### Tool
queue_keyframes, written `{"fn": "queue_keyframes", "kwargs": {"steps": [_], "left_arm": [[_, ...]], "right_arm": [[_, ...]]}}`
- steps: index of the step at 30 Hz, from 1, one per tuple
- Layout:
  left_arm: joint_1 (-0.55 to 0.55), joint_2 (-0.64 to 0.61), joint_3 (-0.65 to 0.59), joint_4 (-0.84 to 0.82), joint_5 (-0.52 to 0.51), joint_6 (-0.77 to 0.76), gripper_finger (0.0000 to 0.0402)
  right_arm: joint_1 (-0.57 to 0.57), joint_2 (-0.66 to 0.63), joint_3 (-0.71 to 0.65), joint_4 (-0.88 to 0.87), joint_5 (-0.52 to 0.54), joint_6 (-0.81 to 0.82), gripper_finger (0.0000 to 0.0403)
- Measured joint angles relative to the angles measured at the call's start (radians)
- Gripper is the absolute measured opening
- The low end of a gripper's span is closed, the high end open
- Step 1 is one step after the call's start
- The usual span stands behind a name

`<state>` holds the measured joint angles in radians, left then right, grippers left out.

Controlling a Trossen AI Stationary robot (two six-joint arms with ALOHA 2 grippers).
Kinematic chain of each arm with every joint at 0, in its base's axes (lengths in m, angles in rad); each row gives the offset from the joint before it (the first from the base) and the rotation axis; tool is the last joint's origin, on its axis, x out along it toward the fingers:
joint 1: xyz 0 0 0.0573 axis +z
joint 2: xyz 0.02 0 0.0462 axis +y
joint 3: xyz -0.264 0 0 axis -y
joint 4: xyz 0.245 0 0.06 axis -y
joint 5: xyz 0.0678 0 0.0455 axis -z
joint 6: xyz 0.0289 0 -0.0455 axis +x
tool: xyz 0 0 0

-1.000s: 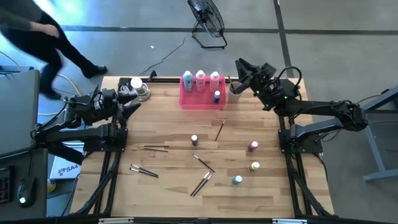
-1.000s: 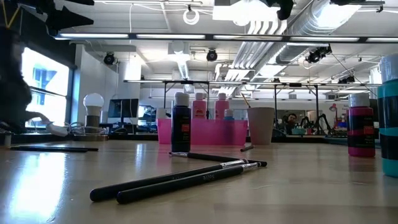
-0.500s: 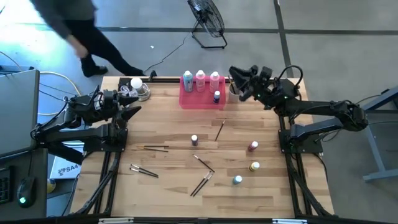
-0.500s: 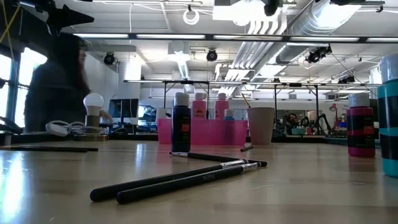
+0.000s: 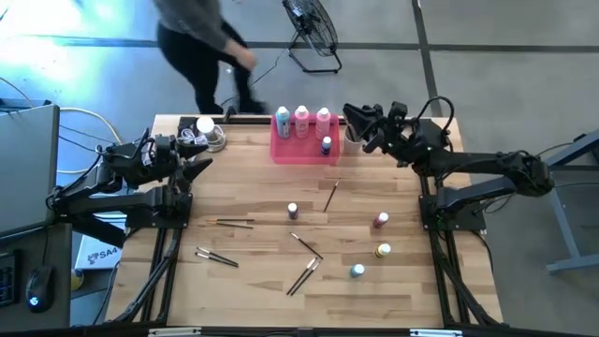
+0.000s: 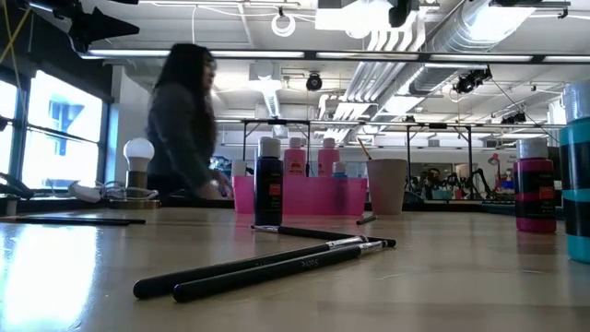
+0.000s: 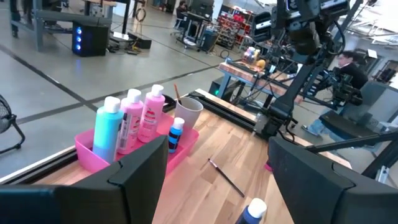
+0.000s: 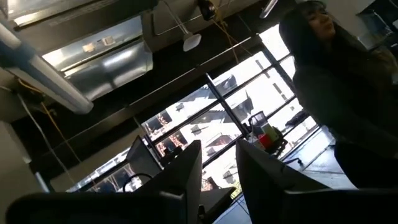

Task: Pick & Place Paint Supplies
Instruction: Put the silver paintbrush into the white cup

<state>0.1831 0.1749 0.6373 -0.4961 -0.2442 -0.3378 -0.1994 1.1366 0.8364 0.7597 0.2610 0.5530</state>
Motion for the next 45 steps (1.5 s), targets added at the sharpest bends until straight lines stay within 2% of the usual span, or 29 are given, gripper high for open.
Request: {"fn": "queue_keyframes", "kwargs": {"steps": [5,8,12,16,19,22,26,30,33,37,45], "left_arm": [[0.0,0.0,0.0,0.0,-0.009,0.0,0.0271],[0.0,0.0,0.0,0.0,-0.009,0.028,0.0271],[0.0,0.0,0.0,0.0,-0.009,0.079,0.0271],[0.0,0.0,0.0,0.0,-0.01,0.098,0.0271],[0.0,0.0,0.0,0.0,-0.01,0.098,0.0271],[0.0,0.0,0.0,0.0,-0.01,0.101,0.0271],[0.0,0.0,0.0,0.0,-0.01,0.101,0.0271],[0.0,0.0,0.0,0.0,-0.01,0.101,0.0271],[0.0,0.0,0.0,0.0,-0.01,0.101,0.0271],[0.0,0.0,0.0,-0.001,-0.01,0.1,0.0271],[0.0,0.0,0.0,-0.008,-0.01,0.098,0.0271]], "right_arm": [[0.043,0.0,0.0,-0.001,0.118,-0.026,0.0091],[0.073,0.0,0.028,-0.063,0.203,-0.031,0.0091],[0.125,0.005,0.116,-0.245,0.303,-0.026,0.0091],[0.178,0.047,0.239,-0.466,0.463,-0.016,0.0091],[0.192,0.089,0.329,-0.635,0.501,0.055,0.0091],[0.189,0.131,0.387,-0.751,0.497,0.149,0.0091],[0.171,0.169,0.395,-0.863,0.474,0.316,0.0091],[0.138,0.202,0.395,-1.033,0.378,0.554,0.0091],[0.11,0.234,0.395,-1.154,0.311,0.669,0.0091],[0.078,0.279,0.395,-1.24,0.212,0.734,0.0091],[0.032,0.379,0.395,-1.253,0.012,0.736,0.0091]]}}
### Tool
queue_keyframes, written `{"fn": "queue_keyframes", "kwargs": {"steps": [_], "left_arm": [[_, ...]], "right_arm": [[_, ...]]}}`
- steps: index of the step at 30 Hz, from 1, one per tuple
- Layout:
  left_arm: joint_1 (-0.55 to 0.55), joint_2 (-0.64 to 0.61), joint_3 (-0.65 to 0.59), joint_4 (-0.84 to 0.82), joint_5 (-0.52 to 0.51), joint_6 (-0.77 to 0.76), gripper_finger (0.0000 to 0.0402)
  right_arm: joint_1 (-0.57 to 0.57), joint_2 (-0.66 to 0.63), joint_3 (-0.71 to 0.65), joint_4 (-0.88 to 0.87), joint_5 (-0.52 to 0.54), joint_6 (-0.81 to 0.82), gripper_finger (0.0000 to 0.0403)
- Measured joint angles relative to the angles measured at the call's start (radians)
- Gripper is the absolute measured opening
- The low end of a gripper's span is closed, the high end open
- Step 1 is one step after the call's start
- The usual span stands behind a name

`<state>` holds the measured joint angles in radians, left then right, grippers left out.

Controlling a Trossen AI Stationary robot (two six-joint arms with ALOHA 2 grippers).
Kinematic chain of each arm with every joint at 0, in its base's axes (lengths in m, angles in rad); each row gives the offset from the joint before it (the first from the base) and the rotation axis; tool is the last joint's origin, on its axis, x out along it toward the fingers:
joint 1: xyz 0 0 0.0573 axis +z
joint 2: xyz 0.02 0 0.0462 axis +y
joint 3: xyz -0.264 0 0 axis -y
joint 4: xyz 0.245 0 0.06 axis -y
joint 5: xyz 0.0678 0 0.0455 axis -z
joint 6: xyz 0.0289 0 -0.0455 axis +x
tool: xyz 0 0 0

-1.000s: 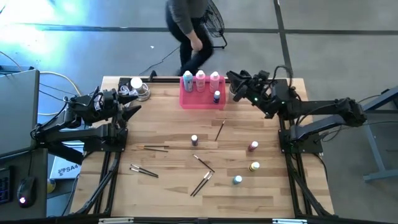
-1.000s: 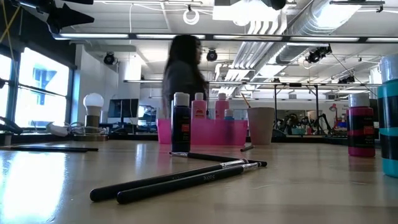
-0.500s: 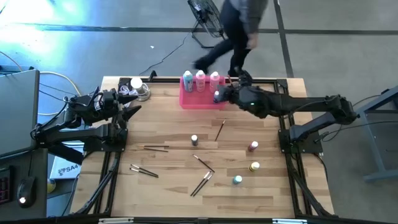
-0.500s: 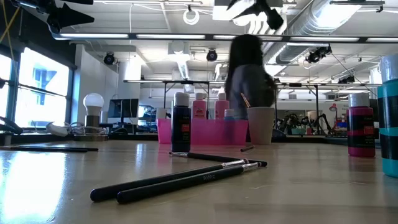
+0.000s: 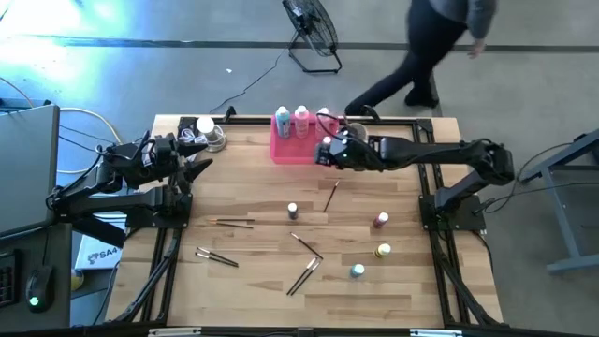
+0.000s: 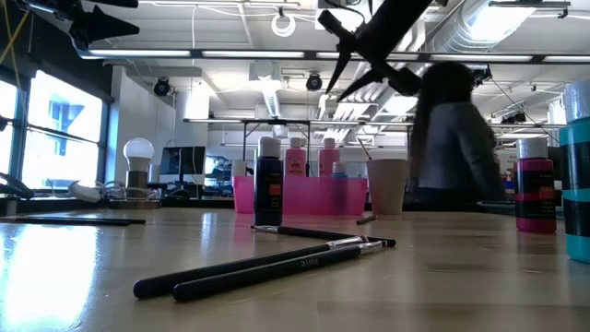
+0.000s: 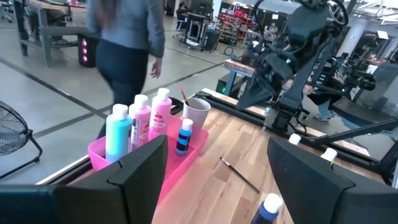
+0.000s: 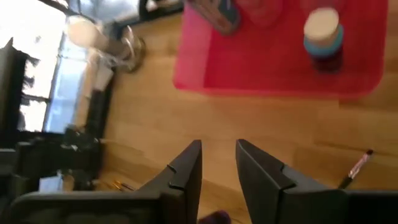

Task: Pick & Place Paint Supplies
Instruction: Put the silver paintbrush into the white cup

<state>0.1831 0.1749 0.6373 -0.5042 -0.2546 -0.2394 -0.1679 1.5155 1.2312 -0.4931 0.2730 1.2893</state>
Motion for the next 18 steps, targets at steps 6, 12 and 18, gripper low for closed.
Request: {"fn": "queue_keyframes", "kwargs": {"steps": [6,12,18], "left_arm": [[0.0,0.0,0.0,-0.001,0.0,0.0,0.0271],[0.0,0.0,0.0,-0.001,0.0,0.0,0.0271],[0.0,0.0,0.0,-0.004,0.0,0.0,0.0271]], "right_arm": [[-0.022,0.053,0.0,-0.046,-0.069,0.011,0.0091],[-0.032,0.06,0.0,-0.158,-0.07,0.074,0.0091],[-0.031,0.063,-0.006,-0.213,-0.043,0.102,0.0091]]}}
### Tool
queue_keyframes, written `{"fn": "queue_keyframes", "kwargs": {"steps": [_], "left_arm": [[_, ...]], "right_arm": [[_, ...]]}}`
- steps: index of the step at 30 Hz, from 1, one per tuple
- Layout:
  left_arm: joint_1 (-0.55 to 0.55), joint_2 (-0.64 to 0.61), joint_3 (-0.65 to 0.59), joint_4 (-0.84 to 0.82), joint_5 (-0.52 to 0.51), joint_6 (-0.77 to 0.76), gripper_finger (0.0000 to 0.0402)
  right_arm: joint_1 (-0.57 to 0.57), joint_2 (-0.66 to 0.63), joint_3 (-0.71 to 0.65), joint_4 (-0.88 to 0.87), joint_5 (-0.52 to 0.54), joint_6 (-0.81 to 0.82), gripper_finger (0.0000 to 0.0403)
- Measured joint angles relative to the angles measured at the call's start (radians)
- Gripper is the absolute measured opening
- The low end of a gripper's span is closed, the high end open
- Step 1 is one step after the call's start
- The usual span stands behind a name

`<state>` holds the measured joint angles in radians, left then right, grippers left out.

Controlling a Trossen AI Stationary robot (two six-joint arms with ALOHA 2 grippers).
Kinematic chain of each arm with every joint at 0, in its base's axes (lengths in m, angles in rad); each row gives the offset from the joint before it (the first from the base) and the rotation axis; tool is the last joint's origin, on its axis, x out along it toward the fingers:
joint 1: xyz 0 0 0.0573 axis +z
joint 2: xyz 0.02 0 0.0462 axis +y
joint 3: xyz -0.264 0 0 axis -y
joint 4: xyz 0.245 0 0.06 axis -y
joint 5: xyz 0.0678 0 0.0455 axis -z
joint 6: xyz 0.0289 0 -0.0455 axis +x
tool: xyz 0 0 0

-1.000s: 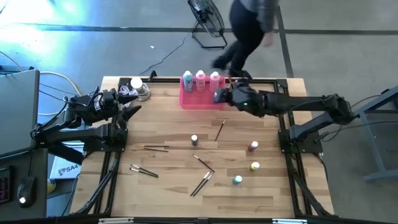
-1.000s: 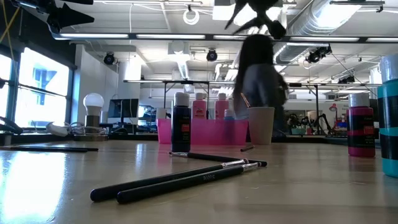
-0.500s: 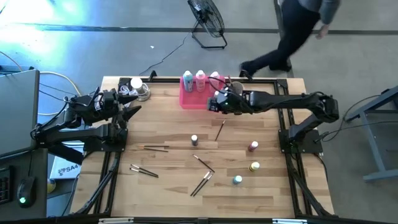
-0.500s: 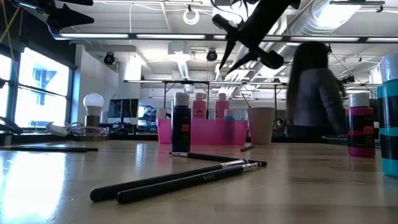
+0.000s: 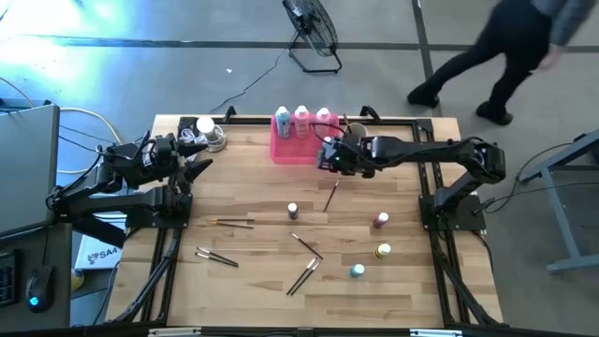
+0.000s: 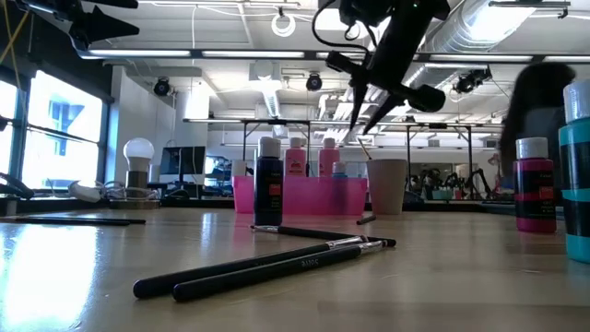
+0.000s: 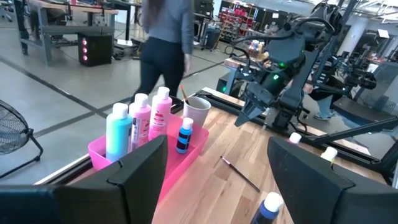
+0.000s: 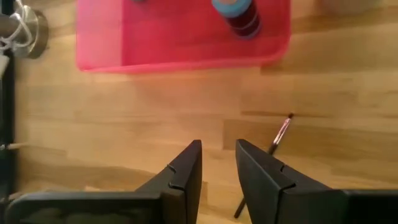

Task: Pick & Place Paint Supplies
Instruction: Put the silver paintbrush into the white cup

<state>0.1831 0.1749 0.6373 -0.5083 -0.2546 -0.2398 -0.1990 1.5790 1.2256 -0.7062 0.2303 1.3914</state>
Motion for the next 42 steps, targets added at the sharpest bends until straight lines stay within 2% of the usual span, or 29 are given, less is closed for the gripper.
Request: {"fn": "queue_keyframes", "kwargs": {"steps": [5,10,18,32,42], "left_arm": [[0.0,0.0,0.0,-0.026,-0.029,0.0,0.0271],[0.0,0.0,0.0,-0.045,-0.036,-0.001,0.0271],[0.0,0.0,0.0,-0.045,-0.035,-0.023,0.0271],[0.0,0.0,0.0,-0.045,-0.043,-0.029,0.0271],[0.0,0.0,0.0,-0.045,-0.044,-0.031,0.0271]], "right_arm": [[0.009,0.033,-0.002,-0.001,0.059,0.001,0.0091],[0.007,0.083,-0.002,-0.017,0.021,0.055,0.0091],[-0.001,0.146,-0.003,-0.139,-0.007,0.105,0.0091],[-0.03,0.274,-0.002,-0.068,0.021,0.105,0.0091],[-0.065,0.276,-0.002,-0.076,0.024,0.105,0.0091]]}}
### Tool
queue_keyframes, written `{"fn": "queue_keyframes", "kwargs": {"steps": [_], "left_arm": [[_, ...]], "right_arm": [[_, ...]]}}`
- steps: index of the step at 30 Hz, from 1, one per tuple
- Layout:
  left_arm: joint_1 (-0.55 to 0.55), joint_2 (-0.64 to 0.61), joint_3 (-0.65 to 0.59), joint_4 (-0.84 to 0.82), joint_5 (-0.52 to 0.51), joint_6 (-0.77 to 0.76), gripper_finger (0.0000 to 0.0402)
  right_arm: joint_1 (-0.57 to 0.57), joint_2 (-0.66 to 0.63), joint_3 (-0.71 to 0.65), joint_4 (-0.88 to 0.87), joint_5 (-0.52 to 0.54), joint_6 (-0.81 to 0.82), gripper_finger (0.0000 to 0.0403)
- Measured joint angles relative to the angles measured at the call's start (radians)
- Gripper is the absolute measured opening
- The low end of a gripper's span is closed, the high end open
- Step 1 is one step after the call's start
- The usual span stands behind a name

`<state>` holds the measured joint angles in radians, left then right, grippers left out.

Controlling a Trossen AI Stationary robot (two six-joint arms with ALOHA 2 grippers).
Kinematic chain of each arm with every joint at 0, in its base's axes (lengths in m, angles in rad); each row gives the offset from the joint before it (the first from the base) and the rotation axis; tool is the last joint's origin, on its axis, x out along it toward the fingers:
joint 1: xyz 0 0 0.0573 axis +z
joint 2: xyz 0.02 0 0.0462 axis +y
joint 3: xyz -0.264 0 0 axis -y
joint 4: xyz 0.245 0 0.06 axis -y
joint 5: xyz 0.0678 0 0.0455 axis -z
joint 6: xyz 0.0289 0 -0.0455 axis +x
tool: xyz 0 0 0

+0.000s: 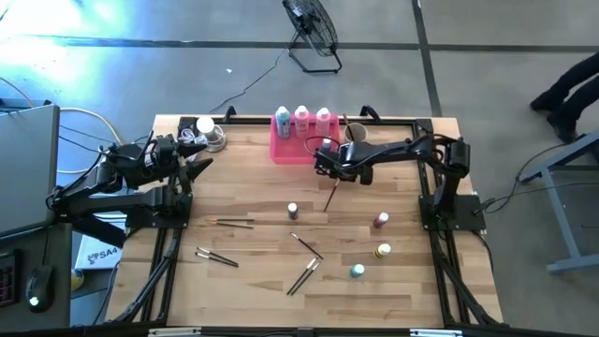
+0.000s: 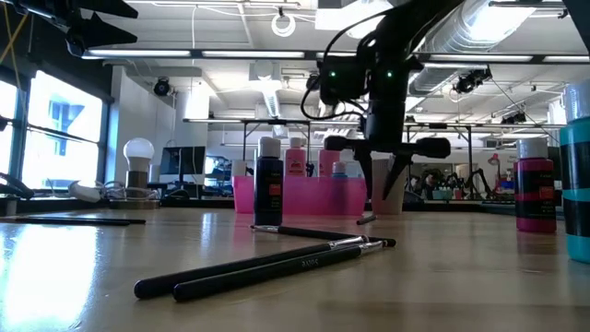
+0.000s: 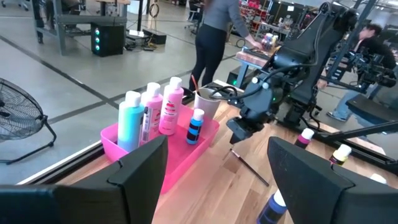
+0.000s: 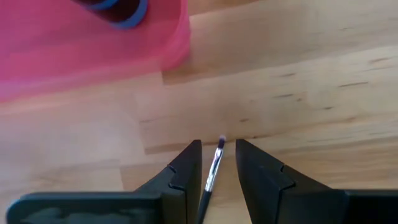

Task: Pick & Place Paint Supplies
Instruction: Put the silver paintbrush into the white cup

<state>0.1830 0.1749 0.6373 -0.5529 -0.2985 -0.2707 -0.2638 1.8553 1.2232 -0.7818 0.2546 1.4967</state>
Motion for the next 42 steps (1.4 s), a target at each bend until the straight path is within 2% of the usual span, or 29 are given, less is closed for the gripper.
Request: {"fn": "queue_keyframes", "kwargs": {"steps": [6,17,37,42], "left_arm": [[0.0,0.0,0.0,0.0,0.0,0.0,0.0271],[0.0,0.0,0.0,0.0,-0.001,0.0,0.0271],[0.0,0.0,0.0,0.0,-0.001,0.0,0.0271],[0.0,0.0,0.0,-0.004,-0.001,0.003,0.0271]], "right_arm": [[-0.014,0.0,-0.039,0.03,-0.005,0.001,0.0091],[-0.011,0.0,-0.142,0.208,-0.044,0.06,0.0091],[-0.012,0.0,-0.145,0.227,-0.043,0.076,0.009],[-0.018,0.0,-0.144,0.213,-0.046,0.077,0.0062]]}}
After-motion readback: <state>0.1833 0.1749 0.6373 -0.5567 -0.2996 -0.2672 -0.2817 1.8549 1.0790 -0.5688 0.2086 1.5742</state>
